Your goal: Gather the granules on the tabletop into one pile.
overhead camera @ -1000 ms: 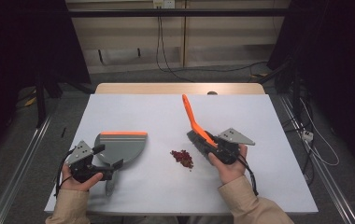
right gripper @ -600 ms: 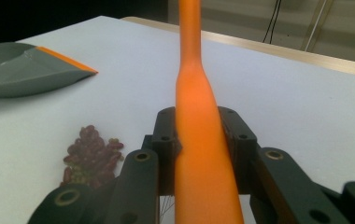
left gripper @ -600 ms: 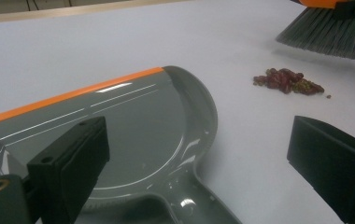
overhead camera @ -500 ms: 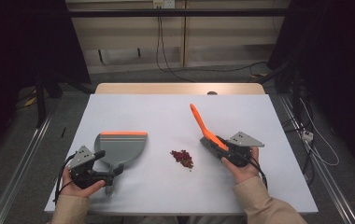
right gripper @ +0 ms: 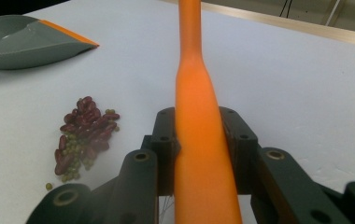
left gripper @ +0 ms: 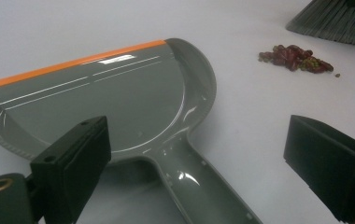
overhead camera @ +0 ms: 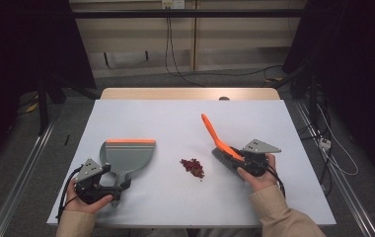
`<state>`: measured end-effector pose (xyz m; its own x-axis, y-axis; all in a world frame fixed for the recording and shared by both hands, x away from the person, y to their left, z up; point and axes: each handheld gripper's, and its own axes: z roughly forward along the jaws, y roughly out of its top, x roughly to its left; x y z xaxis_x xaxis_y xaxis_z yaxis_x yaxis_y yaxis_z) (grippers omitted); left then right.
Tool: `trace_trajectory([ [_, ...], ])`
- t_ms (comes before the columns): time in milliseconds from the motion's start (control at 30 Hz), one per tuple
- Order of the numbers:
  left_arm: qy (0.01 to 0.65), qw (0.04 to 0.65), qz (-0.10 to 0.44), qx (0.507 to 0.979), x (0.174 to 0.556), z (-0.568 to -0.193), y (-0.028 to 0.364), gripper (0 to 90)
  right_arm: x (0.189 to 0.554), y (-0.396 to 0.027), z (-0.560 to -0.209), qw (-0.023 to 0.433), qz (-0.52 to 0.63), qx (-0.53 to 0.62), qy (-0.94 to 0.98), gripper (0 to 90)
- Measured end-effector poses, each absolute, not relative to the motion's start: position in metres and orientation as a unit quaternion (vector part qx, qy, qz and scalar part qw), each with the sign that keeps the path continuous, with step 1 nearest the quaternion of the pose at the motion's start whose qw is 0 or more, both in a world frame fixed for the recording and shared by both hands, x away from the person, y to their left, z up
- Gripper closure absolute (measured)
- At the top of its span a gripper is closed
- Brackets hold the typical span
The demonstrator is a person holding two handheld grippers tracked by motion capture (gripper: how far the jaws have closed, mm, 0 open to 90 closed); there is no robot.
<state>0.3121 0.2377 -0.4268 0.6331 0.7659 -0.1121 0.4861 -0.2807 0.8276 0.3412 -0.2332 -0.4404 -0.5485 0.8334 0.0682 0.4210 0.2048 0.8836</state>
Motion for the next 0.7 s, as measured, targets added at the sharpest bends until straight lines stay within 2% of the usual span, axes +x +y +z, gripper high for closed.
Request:
trace_trajectory([
  [100,0.403,0.442,0.156,0.786,0.31,-0.428,0.237,7.5,0.343,-0.236,-0.439,0.204,0.468,0.42,0.75,69.6],
  [233,0.415,0.428,0.159,0.787,0.307,-0.43,0.235,7.7,0.343,-0.239,-0.436,0.206,0.471,0.419,0.749,67.0],
  [467,0.438,0.395,0.164,0.791,0.306,-0.437,0.236,9.6,0.342,-0.238,-0.434,0.21,0.47,0.416,0.75,67.4],
  [700,0.456,0.383,0.168,0.786,0.309,-0.438,0.239,14.7,0.341,-0.238,-0.432,0.218,0.474,0.414,0.746,67.9],
])
